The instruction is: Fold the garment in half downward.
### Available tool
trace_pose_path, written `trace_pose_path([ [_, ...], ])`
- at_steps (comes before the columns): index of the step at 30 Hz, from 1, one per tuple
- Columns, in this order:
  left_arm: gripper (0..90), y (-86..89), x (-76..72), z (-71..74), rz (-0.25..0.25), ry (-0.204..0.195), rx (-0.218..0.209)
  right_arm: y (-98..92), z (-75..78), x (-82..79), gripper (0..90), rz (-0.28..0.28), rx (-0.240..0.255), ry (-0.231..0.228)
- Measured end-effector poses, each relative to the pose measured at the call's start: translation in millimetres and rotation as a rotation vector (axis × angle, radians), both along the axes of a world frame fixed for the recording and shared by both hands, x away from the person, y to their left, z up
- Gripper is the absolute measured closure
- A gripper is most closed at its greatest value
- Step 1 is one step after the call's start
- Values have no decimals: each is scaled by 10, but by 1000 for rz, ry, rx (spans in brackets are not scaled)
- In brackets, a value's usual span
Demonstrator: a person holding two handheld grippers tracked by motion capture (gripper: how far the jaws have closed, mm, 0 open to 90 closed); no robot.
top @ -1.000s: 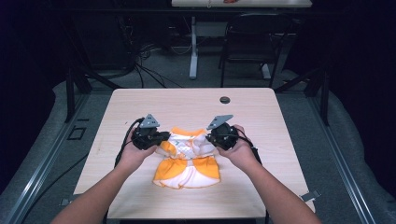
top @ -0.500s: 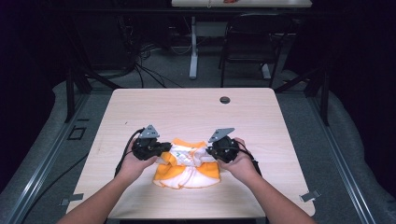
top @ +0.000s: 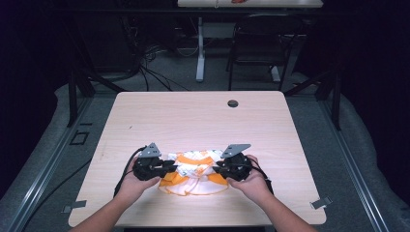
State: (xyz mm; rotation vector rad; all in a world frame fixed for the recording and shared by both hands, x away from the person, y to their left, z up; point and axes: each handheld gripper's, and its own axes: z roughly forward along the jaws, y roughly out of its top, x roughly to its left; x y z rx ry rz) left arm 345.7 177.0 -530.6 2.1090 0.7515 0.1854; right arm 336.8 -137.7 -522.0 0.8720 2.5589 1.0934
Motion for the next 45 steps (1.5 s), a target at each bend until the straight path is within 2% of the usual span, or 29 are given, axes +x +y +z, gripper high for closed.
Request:
trace_pose_path([
  [3, 675, 26, 1, 71, 11, -2, -13, -24, 59, -19, 685, -1, 26, -3],
  [4, 654, 32, 4, 98, 17, -3, -15, -46, 138, -32, 677, -1, 57, -12],
  [7, 667, 53, 42, 196, 41, 0, -48, -53, 207, -32, 694, -11, 78, -36],
  [9, 714, 46, 86, 235, 70, 11, -65, -51, 252, 5, 764, -29, 71, -54],
  [11, 804, 20, 118, 230, 91, 27, -36, -34, 246, 57, 838, -46, 66, -45],
  [13, 887, -45, 127, 173, 87, 59, -15, 37, 164, 124, 893, -51, 31, -14],
  [16, 896, -126, 73, 105, 50, 74, 4, 79, 112, 123, 896, -33, 16, 3],
  [20, 898, -176, 7, 48, 21, 88, 20, 146, 19, 50, 896, 3, 7, 27],
  [22, 899, -190, -27, 27, 18, 95, 12, 171, -30, -22, 895, 25, 0, 41],
  [26, 900, -194, -122, 12, -6, 107, 16, 175, -49, -103, 893, 52, 12, 51],
  [28, 900, -187, -182, -20, -23, 109, 39, 178, -69, -174, 891, 71, 15, 67],
  [32, 899, -143, -262, -137, -26, 118, 74, 187, -157, -275, 890, 96, -5, 79],
  [33, 899, -123, -280, -188, -23, 122, 81, 188, -222, -315, 890, 97, -9, 90],
  [37, 898, -66, -315, -341, -10, 150, 74, 173, -316, -349, 891, 92, -6, 112],
  [41, 899, -59, -335, -411, -15, 135, 79, 141, -389, -367, 892, 78, -5, 124],
  [45, 900, -59, -330, -436, -13, 132, 75, 113, -464, -383, 896, 64, 20, 127],
])
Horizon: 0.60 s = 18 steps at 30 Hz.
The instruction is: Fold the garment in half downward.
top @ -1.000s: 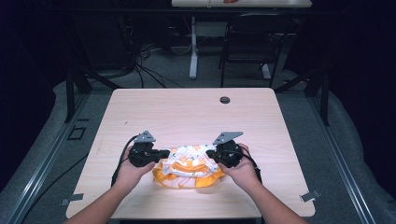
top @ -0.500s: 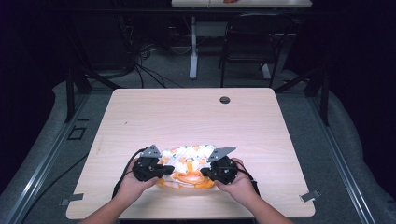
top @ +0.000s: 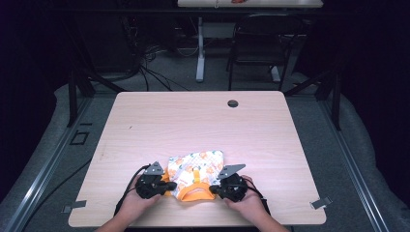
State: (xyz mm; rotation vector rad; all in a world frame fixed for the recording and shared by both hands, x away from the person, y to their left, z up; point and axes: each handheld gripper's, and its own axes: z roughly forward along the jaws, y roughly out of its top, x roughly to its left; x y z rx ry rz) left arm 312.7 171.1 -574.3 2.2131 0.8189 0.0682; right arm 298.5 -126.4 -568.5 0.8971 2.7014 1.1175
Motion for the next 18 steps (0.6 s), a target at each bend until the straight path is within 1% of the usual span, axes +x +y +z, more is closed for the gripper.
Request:
trace_pose_path([
  [3, 900, 3, 9, -1, -6, 0, 4, 7, -1, -10, 896, 2, -6, -7],
  [7, 900, 0, 29, -6, 1, -6, 4, 3, -2, 4, 897, 5, -12, -4],
  [8, 900, -3, 40, -6, 7, -8, 5, 9, -8, 12, 897, 2, -6, -4],
  [9, 900, -2, 58, -5, 8, -11, 8, 8, -10, 25, 898, 5, -3, 0],
  [10, 900, -6, 75, -7, 16, -6, 3, 13, -13, 33, 897, -2, 1, 1],
  [11, 900, -8, 100, -10, 21, -10, 2, 16, -11, 46, 897, -2, -2, 2],
  [13, 900, -7, 145, -6, 24, -11, 9, 22, -12, 82, 897, -11, 2, 6],
  [15, 900, -14, 198, -7, 41, -9, 5, 27, -12, 114, 897, -18, 3, 10],
  [16, 900, -13, 219, -6, 39, -13, 10, 34, -8, 132, 897, -27, -5, 4],
  [18, 900, -22, 272, -1, 53, -10, 12, 44, 3, 183, 897, -24, -19, 5],
])
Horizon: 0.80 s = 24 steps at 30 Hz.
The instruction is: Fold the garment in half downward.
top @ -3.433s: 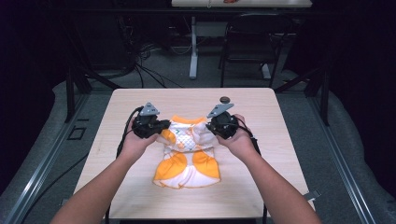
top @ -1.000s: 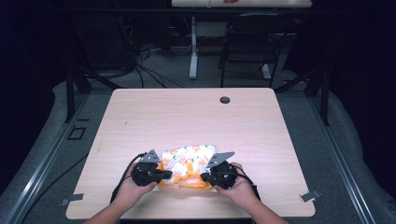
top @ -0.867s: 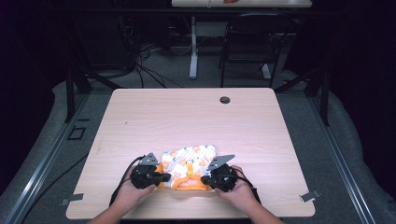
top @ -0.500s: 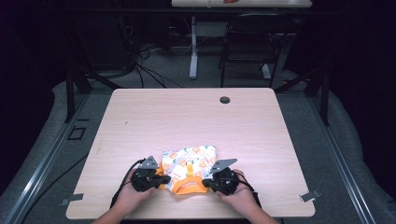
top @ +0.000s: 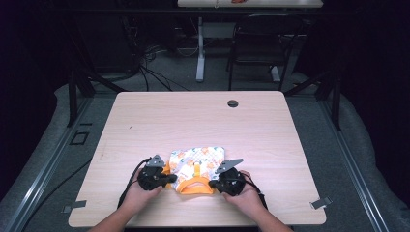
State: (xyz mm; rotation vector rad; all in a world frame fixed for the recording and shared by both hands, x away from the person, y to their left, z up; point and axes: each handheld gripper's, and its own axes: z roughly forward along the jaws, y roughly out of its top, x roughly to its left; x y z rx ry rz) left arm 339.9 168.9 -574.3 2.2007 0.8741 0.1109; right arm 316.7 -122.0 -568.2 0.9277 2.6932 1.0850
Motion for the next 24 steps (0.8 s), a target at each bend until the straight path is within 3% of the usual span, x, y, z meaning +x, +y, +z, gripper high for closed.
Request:
trace_pose_path([
  [6, 900, 16, 162, -18, 51, 10, -32, 28, 8, 151, 898, -25, -11, -2],
  [10, 900, 2, 252, -20, 76, 3, -30, 57, 17, 266, 898, -39, -30, -17],
  [20, 900, -11, 386, -37, 122, 6, -55, 65, 24, 425, 899, -72, -42, -17],
  [24, 900, -35, 432, -23, 127, -1, -34, 69, 17, 473, 898, -83, -38, -21],
])
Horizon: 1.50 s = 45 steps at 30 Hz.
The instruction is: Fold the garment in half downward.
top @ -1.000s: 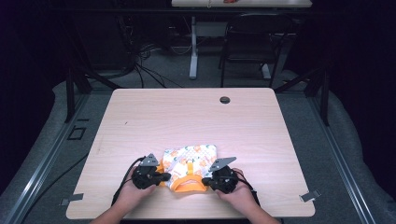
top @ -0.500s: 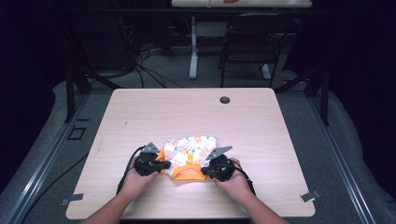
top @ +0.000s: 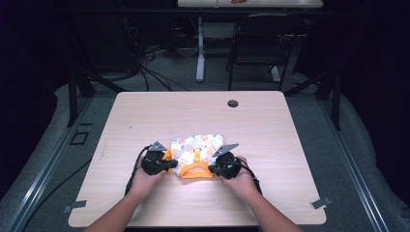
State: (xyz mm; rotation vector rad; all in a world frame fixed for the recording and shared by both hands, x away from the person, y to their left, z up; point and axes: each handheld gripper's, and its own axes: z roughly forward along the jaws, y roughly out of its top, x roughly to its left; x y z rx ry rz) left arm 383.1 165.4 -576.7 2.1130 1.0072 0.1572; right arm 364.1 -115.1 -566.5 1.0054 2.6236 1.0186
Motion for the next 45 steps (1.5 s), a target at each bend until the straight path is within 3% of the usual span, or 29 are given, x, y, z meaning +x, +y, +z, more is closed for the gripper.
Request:
trace_pose_path([
  [5, 900, -5, 33, 3, 3, -3, 8, 1, -6, 32, 898, -14, 5, -7],
  [14, 900, 1, 31, 3, 21, 13, -11, 11, 6, 29, 894, -22, -3, -8],
  [23, 900, 2, 14, 58, 28, 25, -38, 3, 72, 20, 876, -31, 19, -12],
  [31, 900, 95, -56, 195, 24, -14, -56, -55, 280, -59, 880, -20, 64, -59],
  [35, 900, 167, -113, 281, 28, -17, -85, -86, 365, -123, 877, -11, 45, -85],
  [39, 896, 229, -198, 388, 21, -52, -100, -139, 426, -197, 871, -8, 36, -106],
  [45, 866, 310, -350, 475, -6, -91, -82, -266, 483, -331, 858, -20, 48, -120],
])
